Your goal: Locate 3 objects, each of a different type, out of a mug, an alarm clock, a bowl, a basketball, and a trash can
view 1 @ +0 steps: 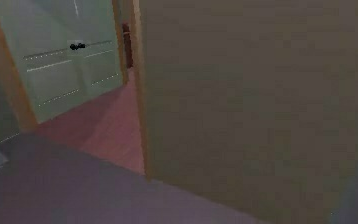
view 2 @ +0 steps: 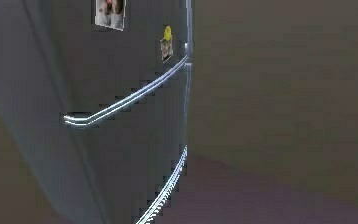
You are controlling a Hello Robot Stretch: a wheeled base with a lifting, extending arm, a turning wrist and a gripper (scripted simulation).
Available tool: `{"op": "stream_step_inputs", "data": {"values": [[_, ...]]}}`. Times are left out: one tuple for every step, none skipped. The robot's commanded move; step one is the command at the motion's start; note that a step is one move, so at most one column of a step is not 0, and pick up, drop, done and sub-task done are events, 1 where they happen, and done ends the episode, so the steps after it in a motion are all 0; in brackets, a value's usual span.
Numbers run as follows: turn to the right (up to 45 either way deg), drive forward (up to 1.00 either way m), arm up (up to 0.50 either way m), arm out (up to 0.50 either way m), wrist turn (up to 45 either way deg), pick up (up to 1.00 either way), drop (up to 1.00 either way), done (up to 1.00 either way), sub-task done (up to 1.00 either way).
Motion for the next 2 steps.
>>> {"op": "stream_step_inputs", "data": {"values": [[0.0, 0.35, 0.0, 0.0, 0.0, 0.0, 0.0, 0.0, 0.0], [-45.0, 0.0, 0.0, 0.0, 0.0, 0.0, 0.0, 0.0, 0.0]]}}
